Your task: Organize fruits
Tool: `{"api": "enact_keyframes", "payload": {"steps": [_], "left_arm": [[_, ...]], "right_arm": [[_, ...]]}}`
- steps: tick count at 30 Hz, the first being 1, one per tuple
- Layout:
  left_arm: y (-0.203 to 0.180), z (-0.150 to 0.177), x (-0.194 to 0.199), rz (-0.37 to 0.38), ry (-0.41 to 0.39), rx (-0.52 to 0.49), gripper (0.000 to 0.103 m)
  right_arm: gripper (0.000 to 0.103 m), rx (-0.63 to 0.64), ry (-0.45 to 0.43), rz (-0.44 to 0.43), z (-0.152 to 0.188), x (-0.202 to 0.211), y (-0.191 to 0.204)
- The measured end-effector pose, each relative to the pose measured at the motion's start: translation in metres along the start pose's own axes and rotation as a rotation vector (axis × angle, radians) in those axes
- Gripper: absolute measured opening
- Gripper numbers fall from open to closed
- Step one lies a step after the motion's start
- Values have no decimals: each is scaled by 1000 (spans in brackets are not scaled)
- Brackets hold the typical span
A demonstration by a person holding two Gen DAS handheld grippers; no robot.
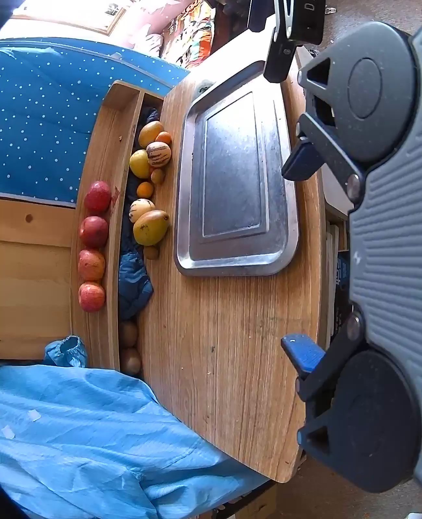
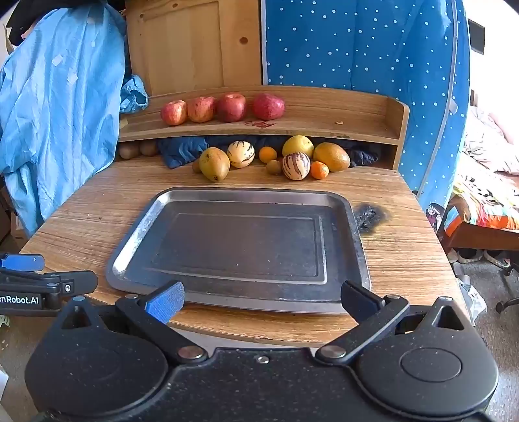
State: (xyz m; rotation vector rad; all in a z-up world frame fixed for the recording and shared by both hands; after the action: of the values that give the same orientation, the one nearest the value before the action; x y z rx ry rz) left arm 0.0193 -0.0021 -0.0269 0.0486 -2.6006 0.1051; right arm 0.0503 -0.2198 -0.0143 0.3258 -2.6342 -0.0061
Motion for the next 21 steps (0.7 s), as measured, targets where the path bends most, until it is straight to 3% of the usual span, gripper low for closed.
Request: {"api": "enact_keyframes", "payload": {"steps": [21], "left_arm": [[-4,-1,-6,0,35,-6,102]], "right_arm": [[102,-20,6,-4,5,-2,-6]]}}
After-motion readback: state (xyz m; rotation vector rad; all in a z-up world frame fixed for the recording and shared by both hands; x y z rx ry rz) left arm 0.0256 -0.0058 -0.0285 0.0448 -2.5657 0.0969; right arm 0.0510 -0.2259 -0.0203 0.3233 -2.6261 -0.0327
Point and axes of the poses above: each gripper's, at about its wrist camera, not at the fingertips, and x roughly against the way its jaws point, y to its left, z to its underside, the point moved 3 cm from there along -x, roughly the way its jaws point, and after that the axes turned 15 degrees about -y, right-handed, at the moved point
